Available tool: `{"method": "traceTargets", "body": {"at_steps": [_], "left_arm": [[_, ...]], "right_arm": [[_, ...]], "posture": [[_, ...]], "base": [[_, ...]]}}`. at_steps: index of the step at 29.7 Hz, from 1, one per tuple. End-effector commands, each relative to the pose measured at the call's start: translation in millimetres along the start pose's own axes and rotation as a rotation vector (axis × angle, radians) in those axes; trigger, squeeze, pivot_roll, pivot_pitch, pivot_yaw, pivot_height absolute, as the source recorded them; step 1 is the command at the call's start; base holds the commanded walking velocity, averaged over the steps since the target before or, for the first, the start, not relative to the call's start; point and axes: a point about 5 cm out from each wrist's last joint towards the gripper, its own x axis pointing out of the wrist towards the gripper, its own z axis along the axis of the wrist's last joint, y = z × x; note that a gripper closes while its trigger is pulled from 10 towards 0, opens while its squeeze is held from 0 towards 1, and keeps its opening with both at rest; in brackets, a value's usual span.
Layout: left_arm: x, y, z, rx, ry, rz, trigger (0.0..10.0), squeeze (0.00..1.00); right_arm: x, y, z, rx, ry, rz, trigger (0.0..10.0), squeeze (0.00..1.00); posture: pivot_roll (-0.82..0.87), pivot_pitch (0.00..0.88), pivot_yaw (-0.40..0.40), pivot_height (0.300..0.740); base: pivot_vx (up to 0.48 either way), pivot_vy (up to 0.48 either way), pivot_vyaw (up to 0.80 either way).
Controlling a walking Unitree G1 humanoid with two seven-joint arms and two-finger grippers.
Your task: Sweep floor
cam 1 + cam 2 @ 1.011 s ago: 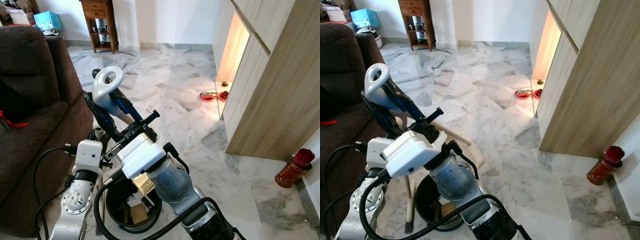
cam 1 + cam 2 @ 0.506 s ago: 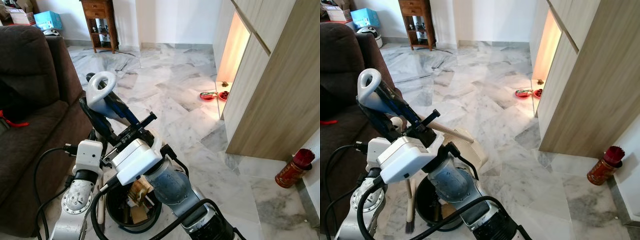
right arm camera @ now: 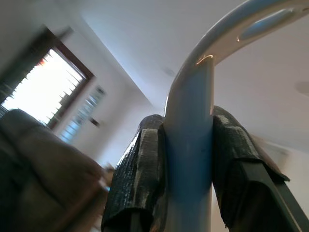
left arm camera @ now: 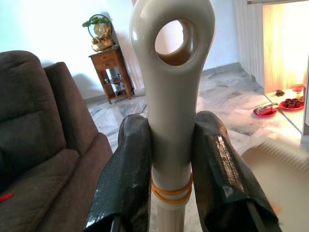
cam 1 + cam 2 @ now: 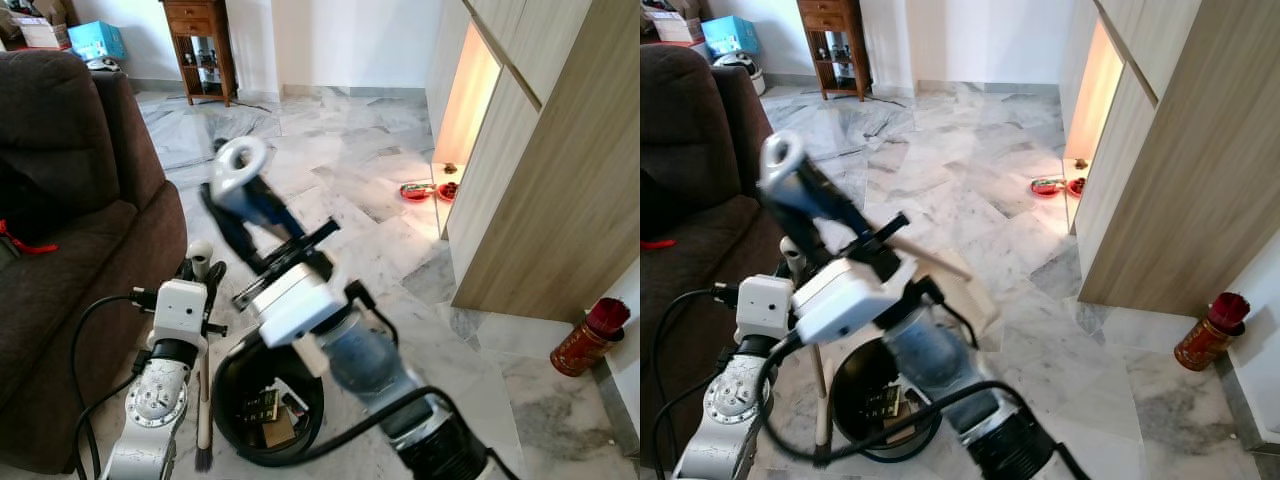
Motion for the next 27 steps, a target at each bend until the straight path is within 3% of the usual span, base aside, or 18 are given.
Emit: {"method": "traceTargets", "body": {"at_steps": [1, 6, 9, 15, 21, 27], "left_arm": [[5.9, 0.4, 10, 0.015, -0.061, 0.002, 10.0, 0.0], [7.7, -2.9, 11, 0.004, -0.063, -0.01, 10.0, 0.0], [7.9, -3.5, 11, 0.001, -0.065, -0.015, 10.0, 0.0], [7.7, -5.7, 11, -0.013, -0.065, -0.034, 10.0, 0.0], [9.2, -7.1, 11, -0.019, -0.066, -0.036, 10.0, 0.0], [12.0, -5.4, 12, -0.024, -0.068, -0.035, 10.0, 0.0]], "right_arm": [[4.6, -10.5, -1, -0.058, -0.014, -0.01, 10.0, 0.0], [-27.4, -59.7, -42, -0.183, 0.182, -0.128, 10.0, 0.0], [-38.7, -72.0, -50, -0.218, 0.232, -0.151, 10.0, 0.0], [-60.3, -86.2, -64, -0.227, 0.332, -0.214, 10.0, 0.0], [-90.3, -94.0, -80, -0.138, 0.449, -0.328, 10.0, 0.0], [-98.9, -97.8, -84, -0.127, 0.48, -0.37, 10.0, 0.0]], "posture": [[-0.01, 0.0, 0.027, 0.74], [0.0, 0.0, 0.021, 0.74], [-0.01, 0.0, 0.02, 0.74], [-0.01, 0.0, 0.017, 0.74], [-0.02, 0.0, 0.023, 0.74], [-0.02, 0.0, 0.034, 0.74]], "base": [[0.0, 0.0, 0.0], [0.0, 0.0, 0.0], [0.0, 0.0, 0.0], [0.0, 0.0, 0.0], [0.0, 0.0, 0.0], [0.0, 0.0, 0.0]]}}
